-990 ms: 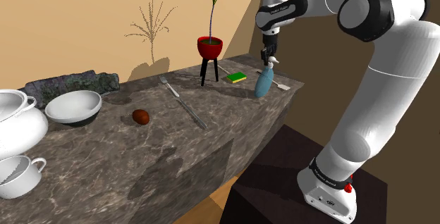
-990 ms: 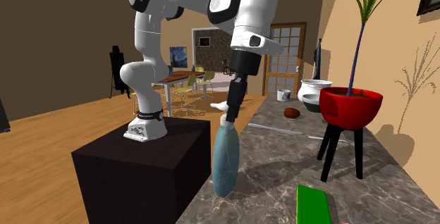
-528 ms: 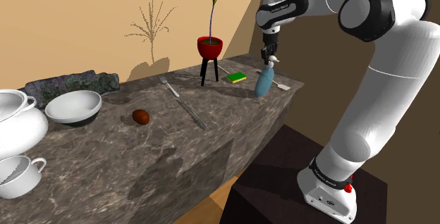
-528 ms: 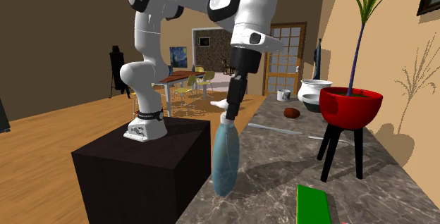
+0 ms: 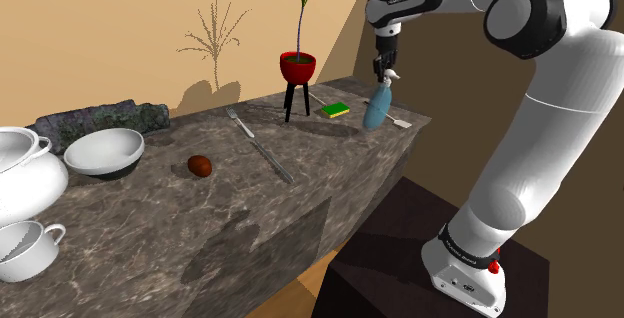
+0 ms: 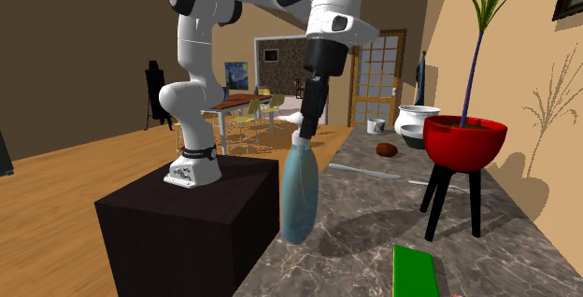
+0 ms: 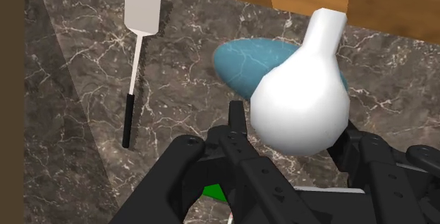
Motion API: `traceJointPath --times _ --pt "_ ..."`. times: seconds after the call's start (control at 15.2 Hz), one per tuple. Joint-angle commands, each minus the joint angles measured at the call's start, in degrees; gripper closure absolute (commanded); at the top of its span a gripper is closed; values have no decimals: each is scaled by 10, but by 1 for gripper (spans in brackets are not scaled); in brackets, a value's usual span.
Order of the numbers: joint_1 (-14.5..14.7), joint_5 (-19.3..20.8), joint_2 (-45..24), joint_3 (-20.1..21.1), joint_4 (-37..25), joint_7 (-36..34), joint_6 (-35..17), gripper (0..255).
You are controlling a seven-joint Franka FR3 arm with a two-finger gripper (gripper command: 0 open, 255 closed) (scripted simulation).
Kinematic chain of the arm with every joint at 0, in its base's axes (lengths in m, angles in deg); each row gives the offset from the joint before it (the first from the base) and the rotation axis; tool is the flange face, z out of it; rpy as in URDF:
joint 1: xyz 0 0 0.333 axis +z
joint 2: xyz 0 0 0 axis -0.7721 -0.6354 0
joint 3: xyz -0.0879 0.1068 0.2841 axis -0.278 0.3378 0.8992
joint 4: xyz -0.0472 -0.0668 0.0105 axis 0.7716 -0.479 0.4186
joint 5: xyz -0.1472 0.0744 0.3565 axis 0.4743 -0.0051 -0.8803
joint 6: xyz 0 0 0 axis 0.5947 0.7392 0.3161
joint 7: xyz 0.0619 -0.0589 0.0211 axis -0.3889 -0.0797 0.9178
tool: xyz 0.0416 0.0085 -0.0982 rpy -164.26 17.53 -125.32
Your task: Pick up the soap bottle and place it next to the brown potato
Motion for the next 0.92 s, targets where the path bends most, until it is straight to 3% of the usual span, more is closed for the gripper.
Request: traceJointPath --times 0.0,0.86 --pt "0 0 3 0 -13 3 16 255" --pt "0 -2 4 -1 -111 21 113 255"
